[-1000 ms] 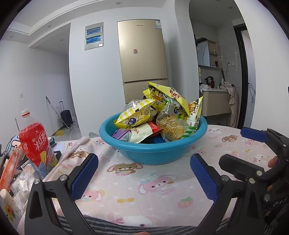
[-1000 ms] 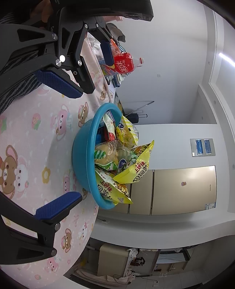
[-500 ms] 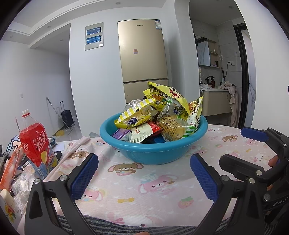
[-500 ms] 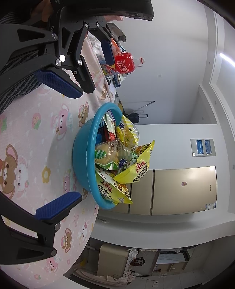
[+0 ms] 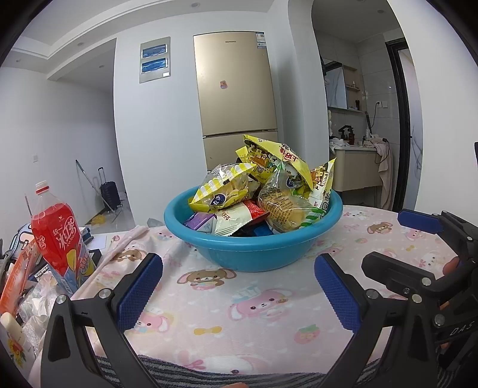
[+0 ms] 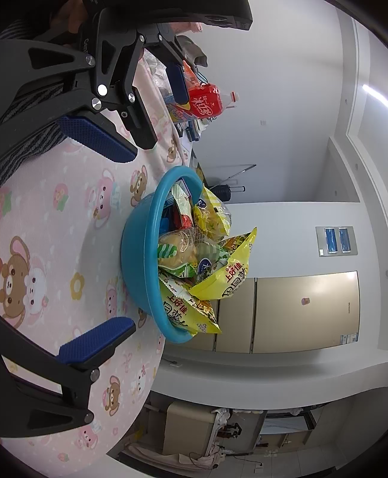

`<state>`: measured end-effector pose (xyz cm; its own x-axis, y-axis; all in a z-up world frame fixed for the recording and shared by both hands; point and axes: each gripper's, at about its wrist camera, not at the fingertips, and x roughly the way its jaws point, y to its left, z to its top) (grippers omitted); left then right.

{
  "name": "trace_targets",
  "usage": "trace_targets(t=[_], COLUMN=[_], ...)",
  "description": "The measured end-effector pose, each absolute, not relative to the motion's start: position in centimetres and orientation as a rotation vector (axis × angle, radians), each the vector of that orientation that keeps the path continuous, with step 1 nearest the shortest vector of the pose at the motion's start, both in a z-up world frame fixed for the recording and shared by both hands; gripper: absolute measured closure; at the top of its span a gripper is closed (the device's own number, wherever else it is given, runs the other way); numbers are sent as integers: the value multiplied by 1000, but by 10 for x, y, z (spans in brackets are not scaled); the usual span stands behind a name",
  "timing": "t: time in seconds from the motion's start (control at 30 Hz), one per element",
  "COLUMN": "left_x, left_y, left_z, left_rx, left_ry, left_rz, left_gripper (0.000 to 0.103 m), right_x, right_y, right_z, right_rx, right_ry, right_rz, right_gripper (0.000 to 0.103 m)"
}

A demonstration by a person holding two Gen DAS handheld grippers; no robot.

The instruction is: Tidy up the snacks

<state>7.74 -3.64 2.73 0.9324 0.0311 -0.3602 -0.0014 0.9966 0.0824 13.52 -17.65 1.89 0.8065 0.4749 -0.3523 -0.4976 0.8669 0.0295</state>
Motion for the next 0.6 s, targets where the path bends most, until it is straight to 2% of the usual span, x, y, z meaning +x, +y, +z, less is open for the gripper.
trace_targets(t=[0.6], left_x=[77], left_y=[-36], left_z=[28], left_rx=[82], left_ry=[370], left_rz=[16], left_gripper=[0], right_x=[135], right_y=[-176], right_z=[19], right_rx=[-70], right_ry=[357], right_rz=[516], right_gripper=[0])
